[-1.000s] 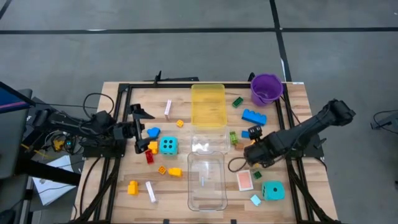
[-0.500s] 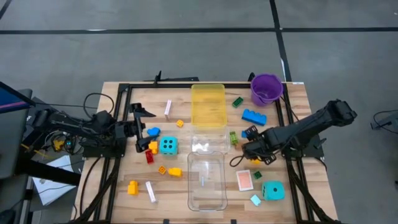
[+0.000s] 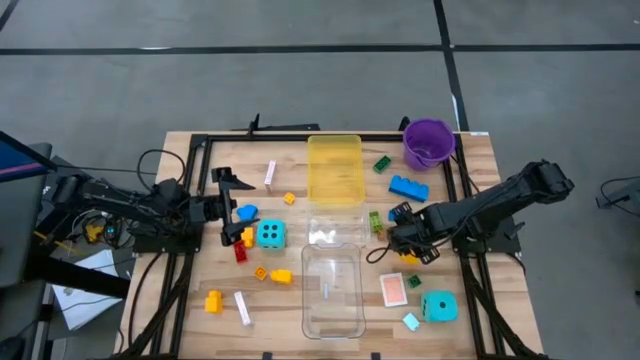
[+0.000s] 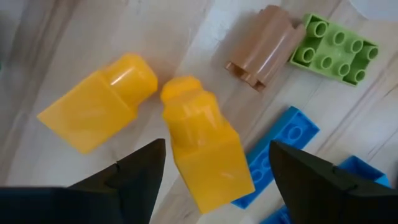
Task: Pick & Place Toys
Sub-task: Put the yellow game piece into the yellow bin
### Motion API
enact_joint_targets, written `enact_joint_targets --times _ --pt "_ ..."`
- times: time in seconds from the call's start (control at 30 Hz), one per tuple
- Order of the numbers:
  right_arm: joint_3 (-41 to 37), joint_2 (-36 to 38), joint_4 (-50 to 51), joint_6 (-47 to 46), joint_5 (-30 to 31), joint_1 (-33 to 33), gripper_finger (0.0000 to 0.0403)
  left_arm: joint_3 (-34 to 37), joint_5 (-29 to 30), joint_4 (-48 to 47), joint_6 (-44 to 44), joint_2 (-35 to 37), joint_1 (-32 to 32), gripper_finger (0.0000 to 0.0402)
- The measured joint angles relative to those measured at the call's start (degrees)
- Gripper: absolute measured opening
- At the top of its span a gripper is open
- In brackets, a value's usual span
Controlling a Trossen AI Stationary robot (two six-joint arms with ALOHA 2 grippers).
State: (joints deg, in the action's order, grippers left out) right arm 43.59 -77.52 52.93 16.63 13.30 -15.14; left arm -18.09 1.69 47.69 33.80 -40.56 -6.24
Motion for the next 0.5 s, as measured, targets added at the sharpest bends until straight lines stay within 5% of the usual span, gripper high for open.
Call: enact_joint_targets --times 0.5 --pt "0.02 -0.02 0.72 -2.56 -2.83 1.76 0.0187 0.0 0.02 -0.27 -0.92 -0.44 -0.2 0.0337"
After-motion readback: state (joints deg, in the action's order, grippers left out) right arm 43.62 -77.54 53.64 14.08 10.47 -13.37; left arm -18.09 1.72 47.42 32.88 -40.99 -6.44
